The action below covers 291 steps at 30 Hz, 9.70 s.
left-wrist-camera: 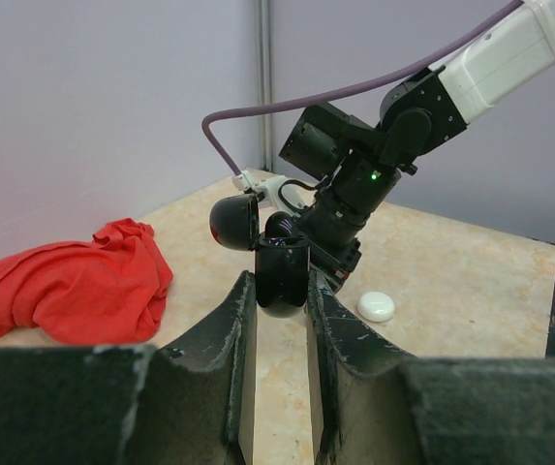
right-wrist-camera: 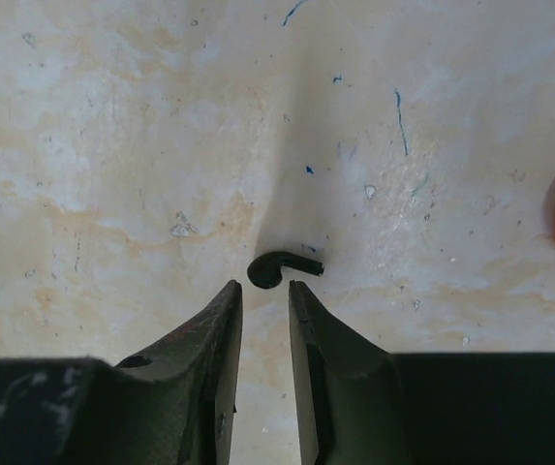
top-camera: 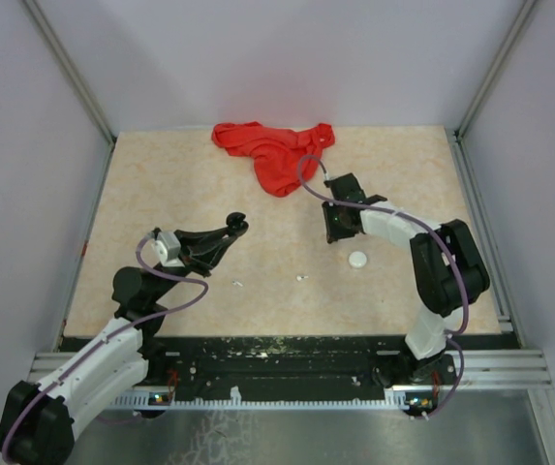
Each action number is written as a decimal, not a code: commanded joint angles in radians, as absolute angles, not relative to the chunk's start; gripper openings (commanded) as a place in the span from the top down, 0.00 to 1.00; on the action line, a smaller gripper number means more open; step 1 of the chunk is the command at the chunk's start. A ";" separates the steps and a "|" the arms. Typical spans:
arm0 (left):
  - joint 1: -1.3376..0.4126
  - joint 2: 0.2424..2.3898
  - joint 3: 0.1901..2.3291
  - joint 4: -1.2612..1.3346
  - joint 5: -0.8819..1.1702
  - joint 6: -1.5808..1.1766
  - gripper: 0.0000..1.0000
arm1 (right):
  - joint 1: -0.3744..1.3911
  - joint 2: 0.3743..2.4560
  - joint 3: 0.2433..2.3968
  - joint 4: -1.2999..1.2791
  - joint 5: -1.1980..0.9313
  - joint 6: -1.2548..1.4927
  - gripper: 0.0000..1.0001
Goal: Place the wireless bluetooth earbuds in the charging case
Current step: Pick up the earbud from the center of the board, then place the earbud in the charging case.
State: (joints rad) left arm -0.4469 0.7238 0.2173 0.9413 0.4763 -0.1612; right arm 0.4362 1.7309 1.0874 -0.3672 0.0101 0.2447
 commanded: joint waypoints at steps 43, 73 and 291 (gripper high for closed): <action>-0.444 0.733 0.250 0.963 0.508 -0.182 0.99 | 0.521 1.818 1.294 -0.619 -0.034 0.092 0.51; -0.444 0.738 0.252 0.960 0.507 -0.178 0.99 | 0.554 1.963 1.423 -0.667 0.082 0.101 0.70; -0.548 1.035 0.428 1.177 0.714 -0.179 1.00 | 0.782 1.155 1.319 -0.414 -0.345 -0.221 0.18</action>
